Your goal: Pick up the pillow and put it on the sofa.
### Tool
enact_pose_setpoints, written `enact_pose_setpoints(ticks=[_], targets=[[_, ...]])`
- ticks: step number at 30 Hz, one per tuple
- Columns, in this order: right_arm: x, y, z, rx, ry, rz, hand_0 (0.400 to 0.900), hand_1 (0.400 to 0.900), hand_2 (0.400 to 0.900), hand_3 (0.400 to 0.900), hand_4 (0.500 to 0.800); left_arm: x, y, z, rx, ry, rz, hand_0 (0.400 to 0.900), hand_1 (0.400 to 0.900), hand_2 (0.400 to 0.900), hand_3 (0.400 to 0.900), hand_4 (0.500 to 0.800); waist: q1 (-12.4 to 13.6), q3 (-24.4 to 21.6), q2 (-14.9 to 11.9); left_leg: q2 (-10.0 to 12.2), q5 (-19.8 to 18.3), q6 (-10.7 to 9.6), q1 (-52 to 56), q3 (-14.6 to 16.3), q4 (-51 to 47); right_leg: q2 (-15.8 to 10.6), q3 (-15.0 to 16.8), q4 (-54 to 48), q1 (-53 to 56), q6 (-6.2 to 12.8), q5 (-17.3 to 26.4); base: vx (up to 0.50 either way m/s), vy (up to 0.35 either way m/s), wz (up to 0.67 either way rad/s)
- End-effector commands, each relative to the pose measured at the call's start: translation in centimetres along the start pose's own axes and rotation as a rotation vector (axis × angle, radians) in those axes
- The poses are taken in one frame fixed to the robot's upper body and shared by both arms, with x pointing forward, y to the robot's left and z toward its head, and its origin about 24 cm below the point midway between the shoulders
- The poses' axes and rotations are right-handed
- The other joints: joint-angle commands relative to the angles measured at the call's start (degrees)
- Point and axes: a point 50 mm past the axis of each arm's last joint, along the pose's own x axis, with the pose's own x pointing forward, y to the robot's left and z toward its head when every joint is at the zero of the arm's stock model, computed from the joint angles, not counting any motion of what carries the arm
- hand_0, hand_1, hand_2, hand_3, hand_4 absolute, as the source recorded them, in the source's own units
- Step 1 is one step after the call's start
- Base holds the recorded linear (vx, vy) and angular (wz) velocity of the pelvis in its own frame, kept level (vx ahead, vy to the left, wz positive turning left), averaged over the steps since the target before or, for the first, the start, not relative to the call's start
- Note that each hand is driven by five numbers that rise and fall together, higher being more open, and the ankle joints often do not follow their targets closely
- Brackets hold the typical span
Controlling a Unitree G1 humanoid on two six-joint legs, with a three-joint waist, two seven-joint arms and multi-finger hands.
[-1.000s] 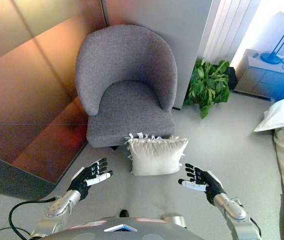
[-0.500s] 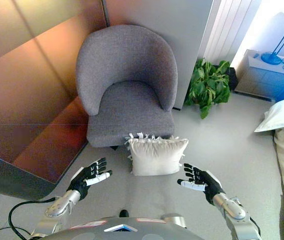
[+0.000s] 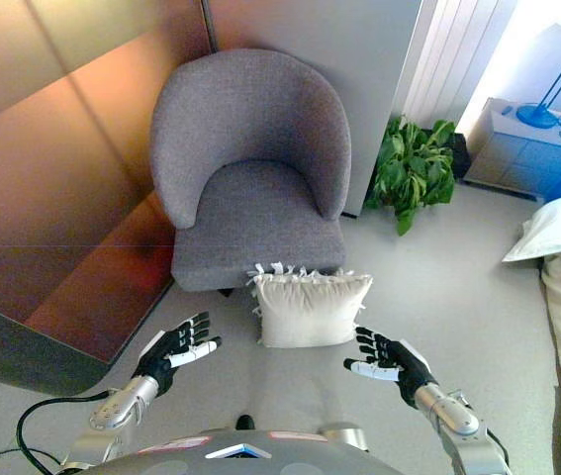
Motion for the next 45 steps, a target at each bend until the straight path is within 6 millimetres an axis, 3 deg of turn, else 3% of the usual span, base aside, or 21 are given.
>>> enact_pose_setpoints(ticks=[1,11,14,17,18,20,22,25,29,31,34,36,37,39,40,41,43,45], targets=[[0.7,-0.6,5.3,-0.091,-0.239,0.012,0.900,0.900,0.900,0.900,0.800,1.1,1.4,5.1,0.045,-0.220,0.022,0.900,0.900,0.900,0.900,0.800,0.3,-1.4,-1.0,2.9,-6.5,-0.6,-0.4,2.1,2.8,-1.3,-2.8,1.1,-5.1,3.31,3.0,0.00,0.000,0.00],[0.5,-1.1,6.4,-0.116,-0.280,0.007,0.900,0.900,0.900,0.900,0.800,1.3,1.4,5.8,0.039,-0.241,0.015,0.900,0.900,0.900,0.900,0.800,0.0,1.1,-1.1,4.3,-7.1,-1.2,-2.5,1.5,5.9,-0.2,-1.9,2.8,-7.3,2.42,2.7,-0.01,-0.078,-0.02],[0.6,-1.4,7.3,-0.124,-0.308,0.006,0.900,0.900,0.900,0.900,0.800,1.2,1.8,6.2,0.023,-0.256,0.024,0.900,0.900,0.900,0.900,0.800,0.6,3.4,-2.2,5.3,-10.1,-1.3,-7.6,0.7,18.6,1.0,0.3,4.9,-8.4,0.79,1.8,-0.01,-0.209,-0.23],[0.6,-1.9,8.0,-0.135,-0.326,-0.016,0.900,0.900,0.900,0.900,0.800,1.5,1.3,6.9,0.018,-0.275,0.004,0.900,0.900,0.900,0.900,0.800,1.8,6.8,-2.4,4.5,-8.0,-0.1,-16.3,-1.8,36.7,1.8,0.1,5.3,-7.1,-0.85,1.0,-0.02,-0.129,-0.14],[0.7,-2.0,8.1,-0.140,-0.328,-0.022,0.900,0.900,0.900,0.900,0.800,1.6,1.1,6.9,0.010,-0.278,0.000,0.900,0.900,0.900,0.900,0.800,2.3,7.4,-2.2,3.8,-6.5,0.1,-17.6,-2.9,37.9,2.1,0.0,5.3,-6.7,-1.04,0.5,0.02,-0.051,-0.13],[0.9,-2.3,8.4,-0.138,-0.337,-0.043,0.900,0.900,0.900,0.900,0.800,1.9,0.8,7.2,-0.001,-0.288,-0.009,0.900,0.900,0.900,0.900,0.800,2.9,8.2,-2.2,2.0,-5.5,0.1,-22.1,-3.4,35.5,2.0,0.1,5.3,-6.0,-0.96,-0.4,0.10,0.003,-0.14],[1.0,-2.3,8.8,-0.143,-0.351,-0.046,0.900,0.900,0.900,0.900,0.800,1.8,0.8,7.2,-0.006,-0.293,-0.008,0.900,0.900,0.900,0.900,0.800,3.8,7.9,-2.3,2.0,-4.7,0.0,-24.9,-3.1,29.3,2.0,0.9,5.2,-5.5,-0.44,-1.3,0.26,0.045,-0.28],[1.2,-2.3,9.1,-0.166,-0.360,-0.052,0.900,0.900,0.900,0.900,0.800,2.0,0.6,7.4,0.009,-0.297,-0.005,0.900,0.900,0.900,0.900,0.800,5.4,8.0,-0.6,5.4,4.0,-1.8,-27.0,-4.4,13.8,3.3,1.9,4.5,-3.0,0.33,-3.1,0.33,0.100,-0.29],[2.0,-2.2,10.1,-0.202,-0.381,-0.067,0.900,0.900,0.900,0.900,0.800,2.5,0.6,8.1,0.013,-0.320,0.021,0.900,0.900,0.900,0.900,0.800,7.2,7.8,0.4,6.5,8.8,-4.4,-28.5,-3.8,4.7,3.2,4.4,2.8,1.1,1.22,-6.0,0.27,0.118,-0.55],[2.4,-1.5,10.3,-0.185,-0.392,-0.050,0.900,0.900,0.900,0.900,0.800,2.4,0.7,8.1,-0.007,-0.322,0.037,0.900,0.900,0.900,0.900,0.800,7.8,6.3,0.5,7.2,8.9,-3.5,-28.1,-2.5,7.1,2.1,5.8,2.9,3.2,1.54,-8.0,0.34,0.222,-0.49],[3.2,-1.0,10.6,-0.169,-0.395,-0.048,0.900,0.900,0.900,0.900,0.800,2.7,1.2,9.2,0.014,-0.348,0.053,0.900,0.900,0.900,0.900,0.800,8.6,4.9,-1.6,5.7,7.0,-1.8,-28.9,-0.9,11.3,-1.3,5.2,8.0,2.2,3.28,-9.3,0.38,0.205,-0.35],[3.4,-0.7,10.9,-0.168,-0.403,-0.039,0.900,0.900,0.900,0.900,0.800,2.7,1.5,9.8,0.031,-0.365,0.054,0.900,0.900,0.900,0.900,0.800,8.6,4.4,-2.3,4.3,4.8,0.2,-27.9,0.0,12.1,-2.6,5.3,14.9,-0.5,4.69,-6.3,0.29,0.180,-0.03],[3.4,-0.7,11.0,-0.168,-0.403,-0.038,0.900,0.900,0.900,0.900,0.800,2.7,1.5,9.8,0.031,-0.365,0.055,0.900,0.900,0.900,0.900,0.800,8.6,4.4,-2.4,4.3,4.8,0.3,-28.0,0.1,12.1,-2.7,5.3,15.1,-0.6,4.76,-6.4,0.23,0.182,0.09],[3.7,-0.3,11.2,-0.165,-0.412,-0.026,0.900,0.900,0.900,0.900,0.800,2.7,1.8,10.1,0.043,-0.371,0.064,0.900,0.900,0.900,0.900,0.800,8.2,4.4,-2.6,2.1,2.3,2.8,-25.7,0.9,11.7,-4.0,5.6,26.4,-4.9,6.05,1.2,0.30,0.277,0.08],[3.8,-0.2,11.8,-0.168,-0.430,-0.026,0.900,0.900,0.900,0.900,0.800,2.6,2.0,10.4,0.044,-0.384,0.073,0.900,0.900,0.900,0.900,0.800,7.7,4.8,-2.3,0.8,1.0,4.1,-24.1,1.2,11.3,-4.2,5.7,33.0,-8.0,6.42,6.7,0.28,0.346,0.01],[4.0,0.0,12.2,-0.181,-0.442,-0.023,0.900,0.900,0.900,0.900,0.800,2.7,2.1,10.8,0.052,-0.392,0.080,0.900,0.900,0.900,0.900,0.800,7.3,6.0,-1.2,0.3,0.3,5.0,-22.3,1.1,10.7,-4.2,5.0,39.6,-11.0,6.77,9.3,0.24,0.355,0.03],[4.3,0.4,13.1,-0.215,-0.463,-0.017,0.900,0.900,0.900,0.900,0.800,3.0,2.1,11.7,0.056,-0.420,0.091,0.900,0.900,0.900,0.900,0.800,6.1,7.8,0.7,-0.5,-1.0,6.5,-18.3,1.5,8.9,-4.2,2.5,47.4,-16.2,6.76,9.6,0.25,0.309,0.11],[4.4,0.1,14.6,-0.294,-0.498,-0.054,0.900,0.900,0.900,0.900,0.800,3.2,2.1,12.3,0.039,-0.442,0.107,0.900,0.900,0.900,0.900,0.800,4.9,9.4,2.0,-0.8,-1.7,6.9,-13.5,0.8,6.1,-4.1,-0.1,47.8,-22.6,5.67,5.9,0.38,0.201,0.17]])
